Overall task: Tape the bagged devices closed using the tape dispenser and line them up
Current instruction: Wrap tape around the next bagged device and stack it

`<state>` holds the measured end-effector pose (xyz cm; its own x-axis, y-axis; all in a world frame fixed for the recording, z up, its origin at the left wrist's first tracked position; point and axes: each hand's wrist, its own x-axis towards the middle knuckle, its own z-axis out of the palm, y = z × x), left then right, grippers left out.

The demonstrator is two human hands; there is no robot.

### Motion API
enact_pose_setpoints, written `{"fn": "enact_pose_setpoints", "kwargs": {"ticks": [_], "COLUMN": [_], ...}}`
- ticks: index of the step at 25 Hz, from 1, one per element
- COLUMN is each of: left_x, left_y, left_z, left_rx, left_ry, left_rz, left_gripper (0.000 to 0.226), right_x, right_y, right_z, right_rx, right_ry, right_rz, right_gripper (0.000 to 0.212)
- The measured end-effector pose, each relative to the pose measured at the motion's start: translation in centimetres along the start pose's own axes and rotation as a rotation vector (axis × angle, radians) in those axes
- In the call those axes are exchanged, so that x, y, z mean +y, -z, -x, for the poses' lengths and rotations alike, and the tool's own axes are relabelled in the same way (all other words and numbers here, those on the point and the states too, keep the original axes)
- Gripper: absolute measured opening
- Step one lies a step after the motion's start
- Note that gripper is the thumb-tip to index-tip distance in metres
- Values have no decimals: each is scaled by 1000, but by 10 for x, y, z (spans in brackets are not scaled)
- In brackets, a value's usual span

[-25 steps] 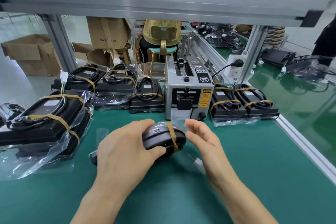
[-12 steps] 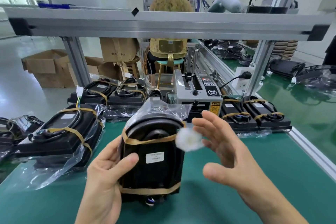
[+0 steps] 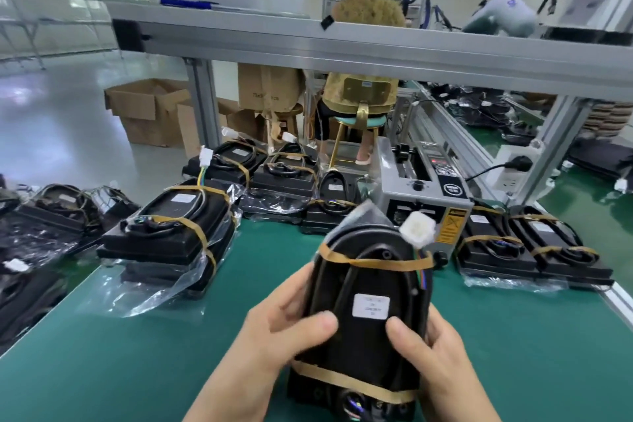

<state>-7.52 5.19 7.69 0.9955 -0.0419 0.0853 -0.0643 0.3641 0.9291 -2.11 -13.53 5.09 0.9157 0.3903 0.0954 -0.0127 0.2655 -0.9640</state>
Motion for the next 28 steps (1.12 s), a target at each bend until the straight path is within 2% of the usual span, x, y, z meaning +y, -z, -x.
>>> {"fn": "enact_pose_setpoints", "kwargs": {"ticks": [3, 7, 9, 12, 15, 17, 18, 20, 22, 24, 28], "left_x": [-4, -8, -8, 2, 15, 32, 46, 76, 110, 134, 150], "left_y": [14, 27, 34, 39, 45, 50, 53, 60, 64, 73, 91], "left_z": [8, 19, 22, 30, 30, 17, 8, -11, -29, -54, -131], "left_rx": [-92, 85, 196, 346, 440, 509, 527, 550, 530, 580, 711], "left_ry": [101, 169, 169, 113, 2, -14, -14, -44, -90, -70, 47], "left_rz": [-114, -207, -163, -80, -64, -130, -179, -217, -134, -43, -1], "left_gripper": [78, 76, 65, 47, 45, 22, 9, 28, 32, 36, 18], "right_x": [3, 7, 8, 9, 6, 4, 7, 22, 36, 45, 49], "right_y": [-6, -21, -30, -43, -56, -60, -59, -50, -42, -39, -41], "right_z": [-4, -13, -15, -17, -14, -20, -23, -32, -39, -42, -51], "right_rx": [60, 120, 61, -73, -254, -367, -367, -187, -61, -27, -74], "right_ry": [-63, -215, -288, -332, -362, -351, -337, -291, -231, -210, -213], "right_rz": [-65, -66, 13, 58, -161, -267, -232, 48, 336, 513, 676], "right_gripper": [74, 49, 47, 62, 82, 78, 72, 56, 47, 51, 48]}}
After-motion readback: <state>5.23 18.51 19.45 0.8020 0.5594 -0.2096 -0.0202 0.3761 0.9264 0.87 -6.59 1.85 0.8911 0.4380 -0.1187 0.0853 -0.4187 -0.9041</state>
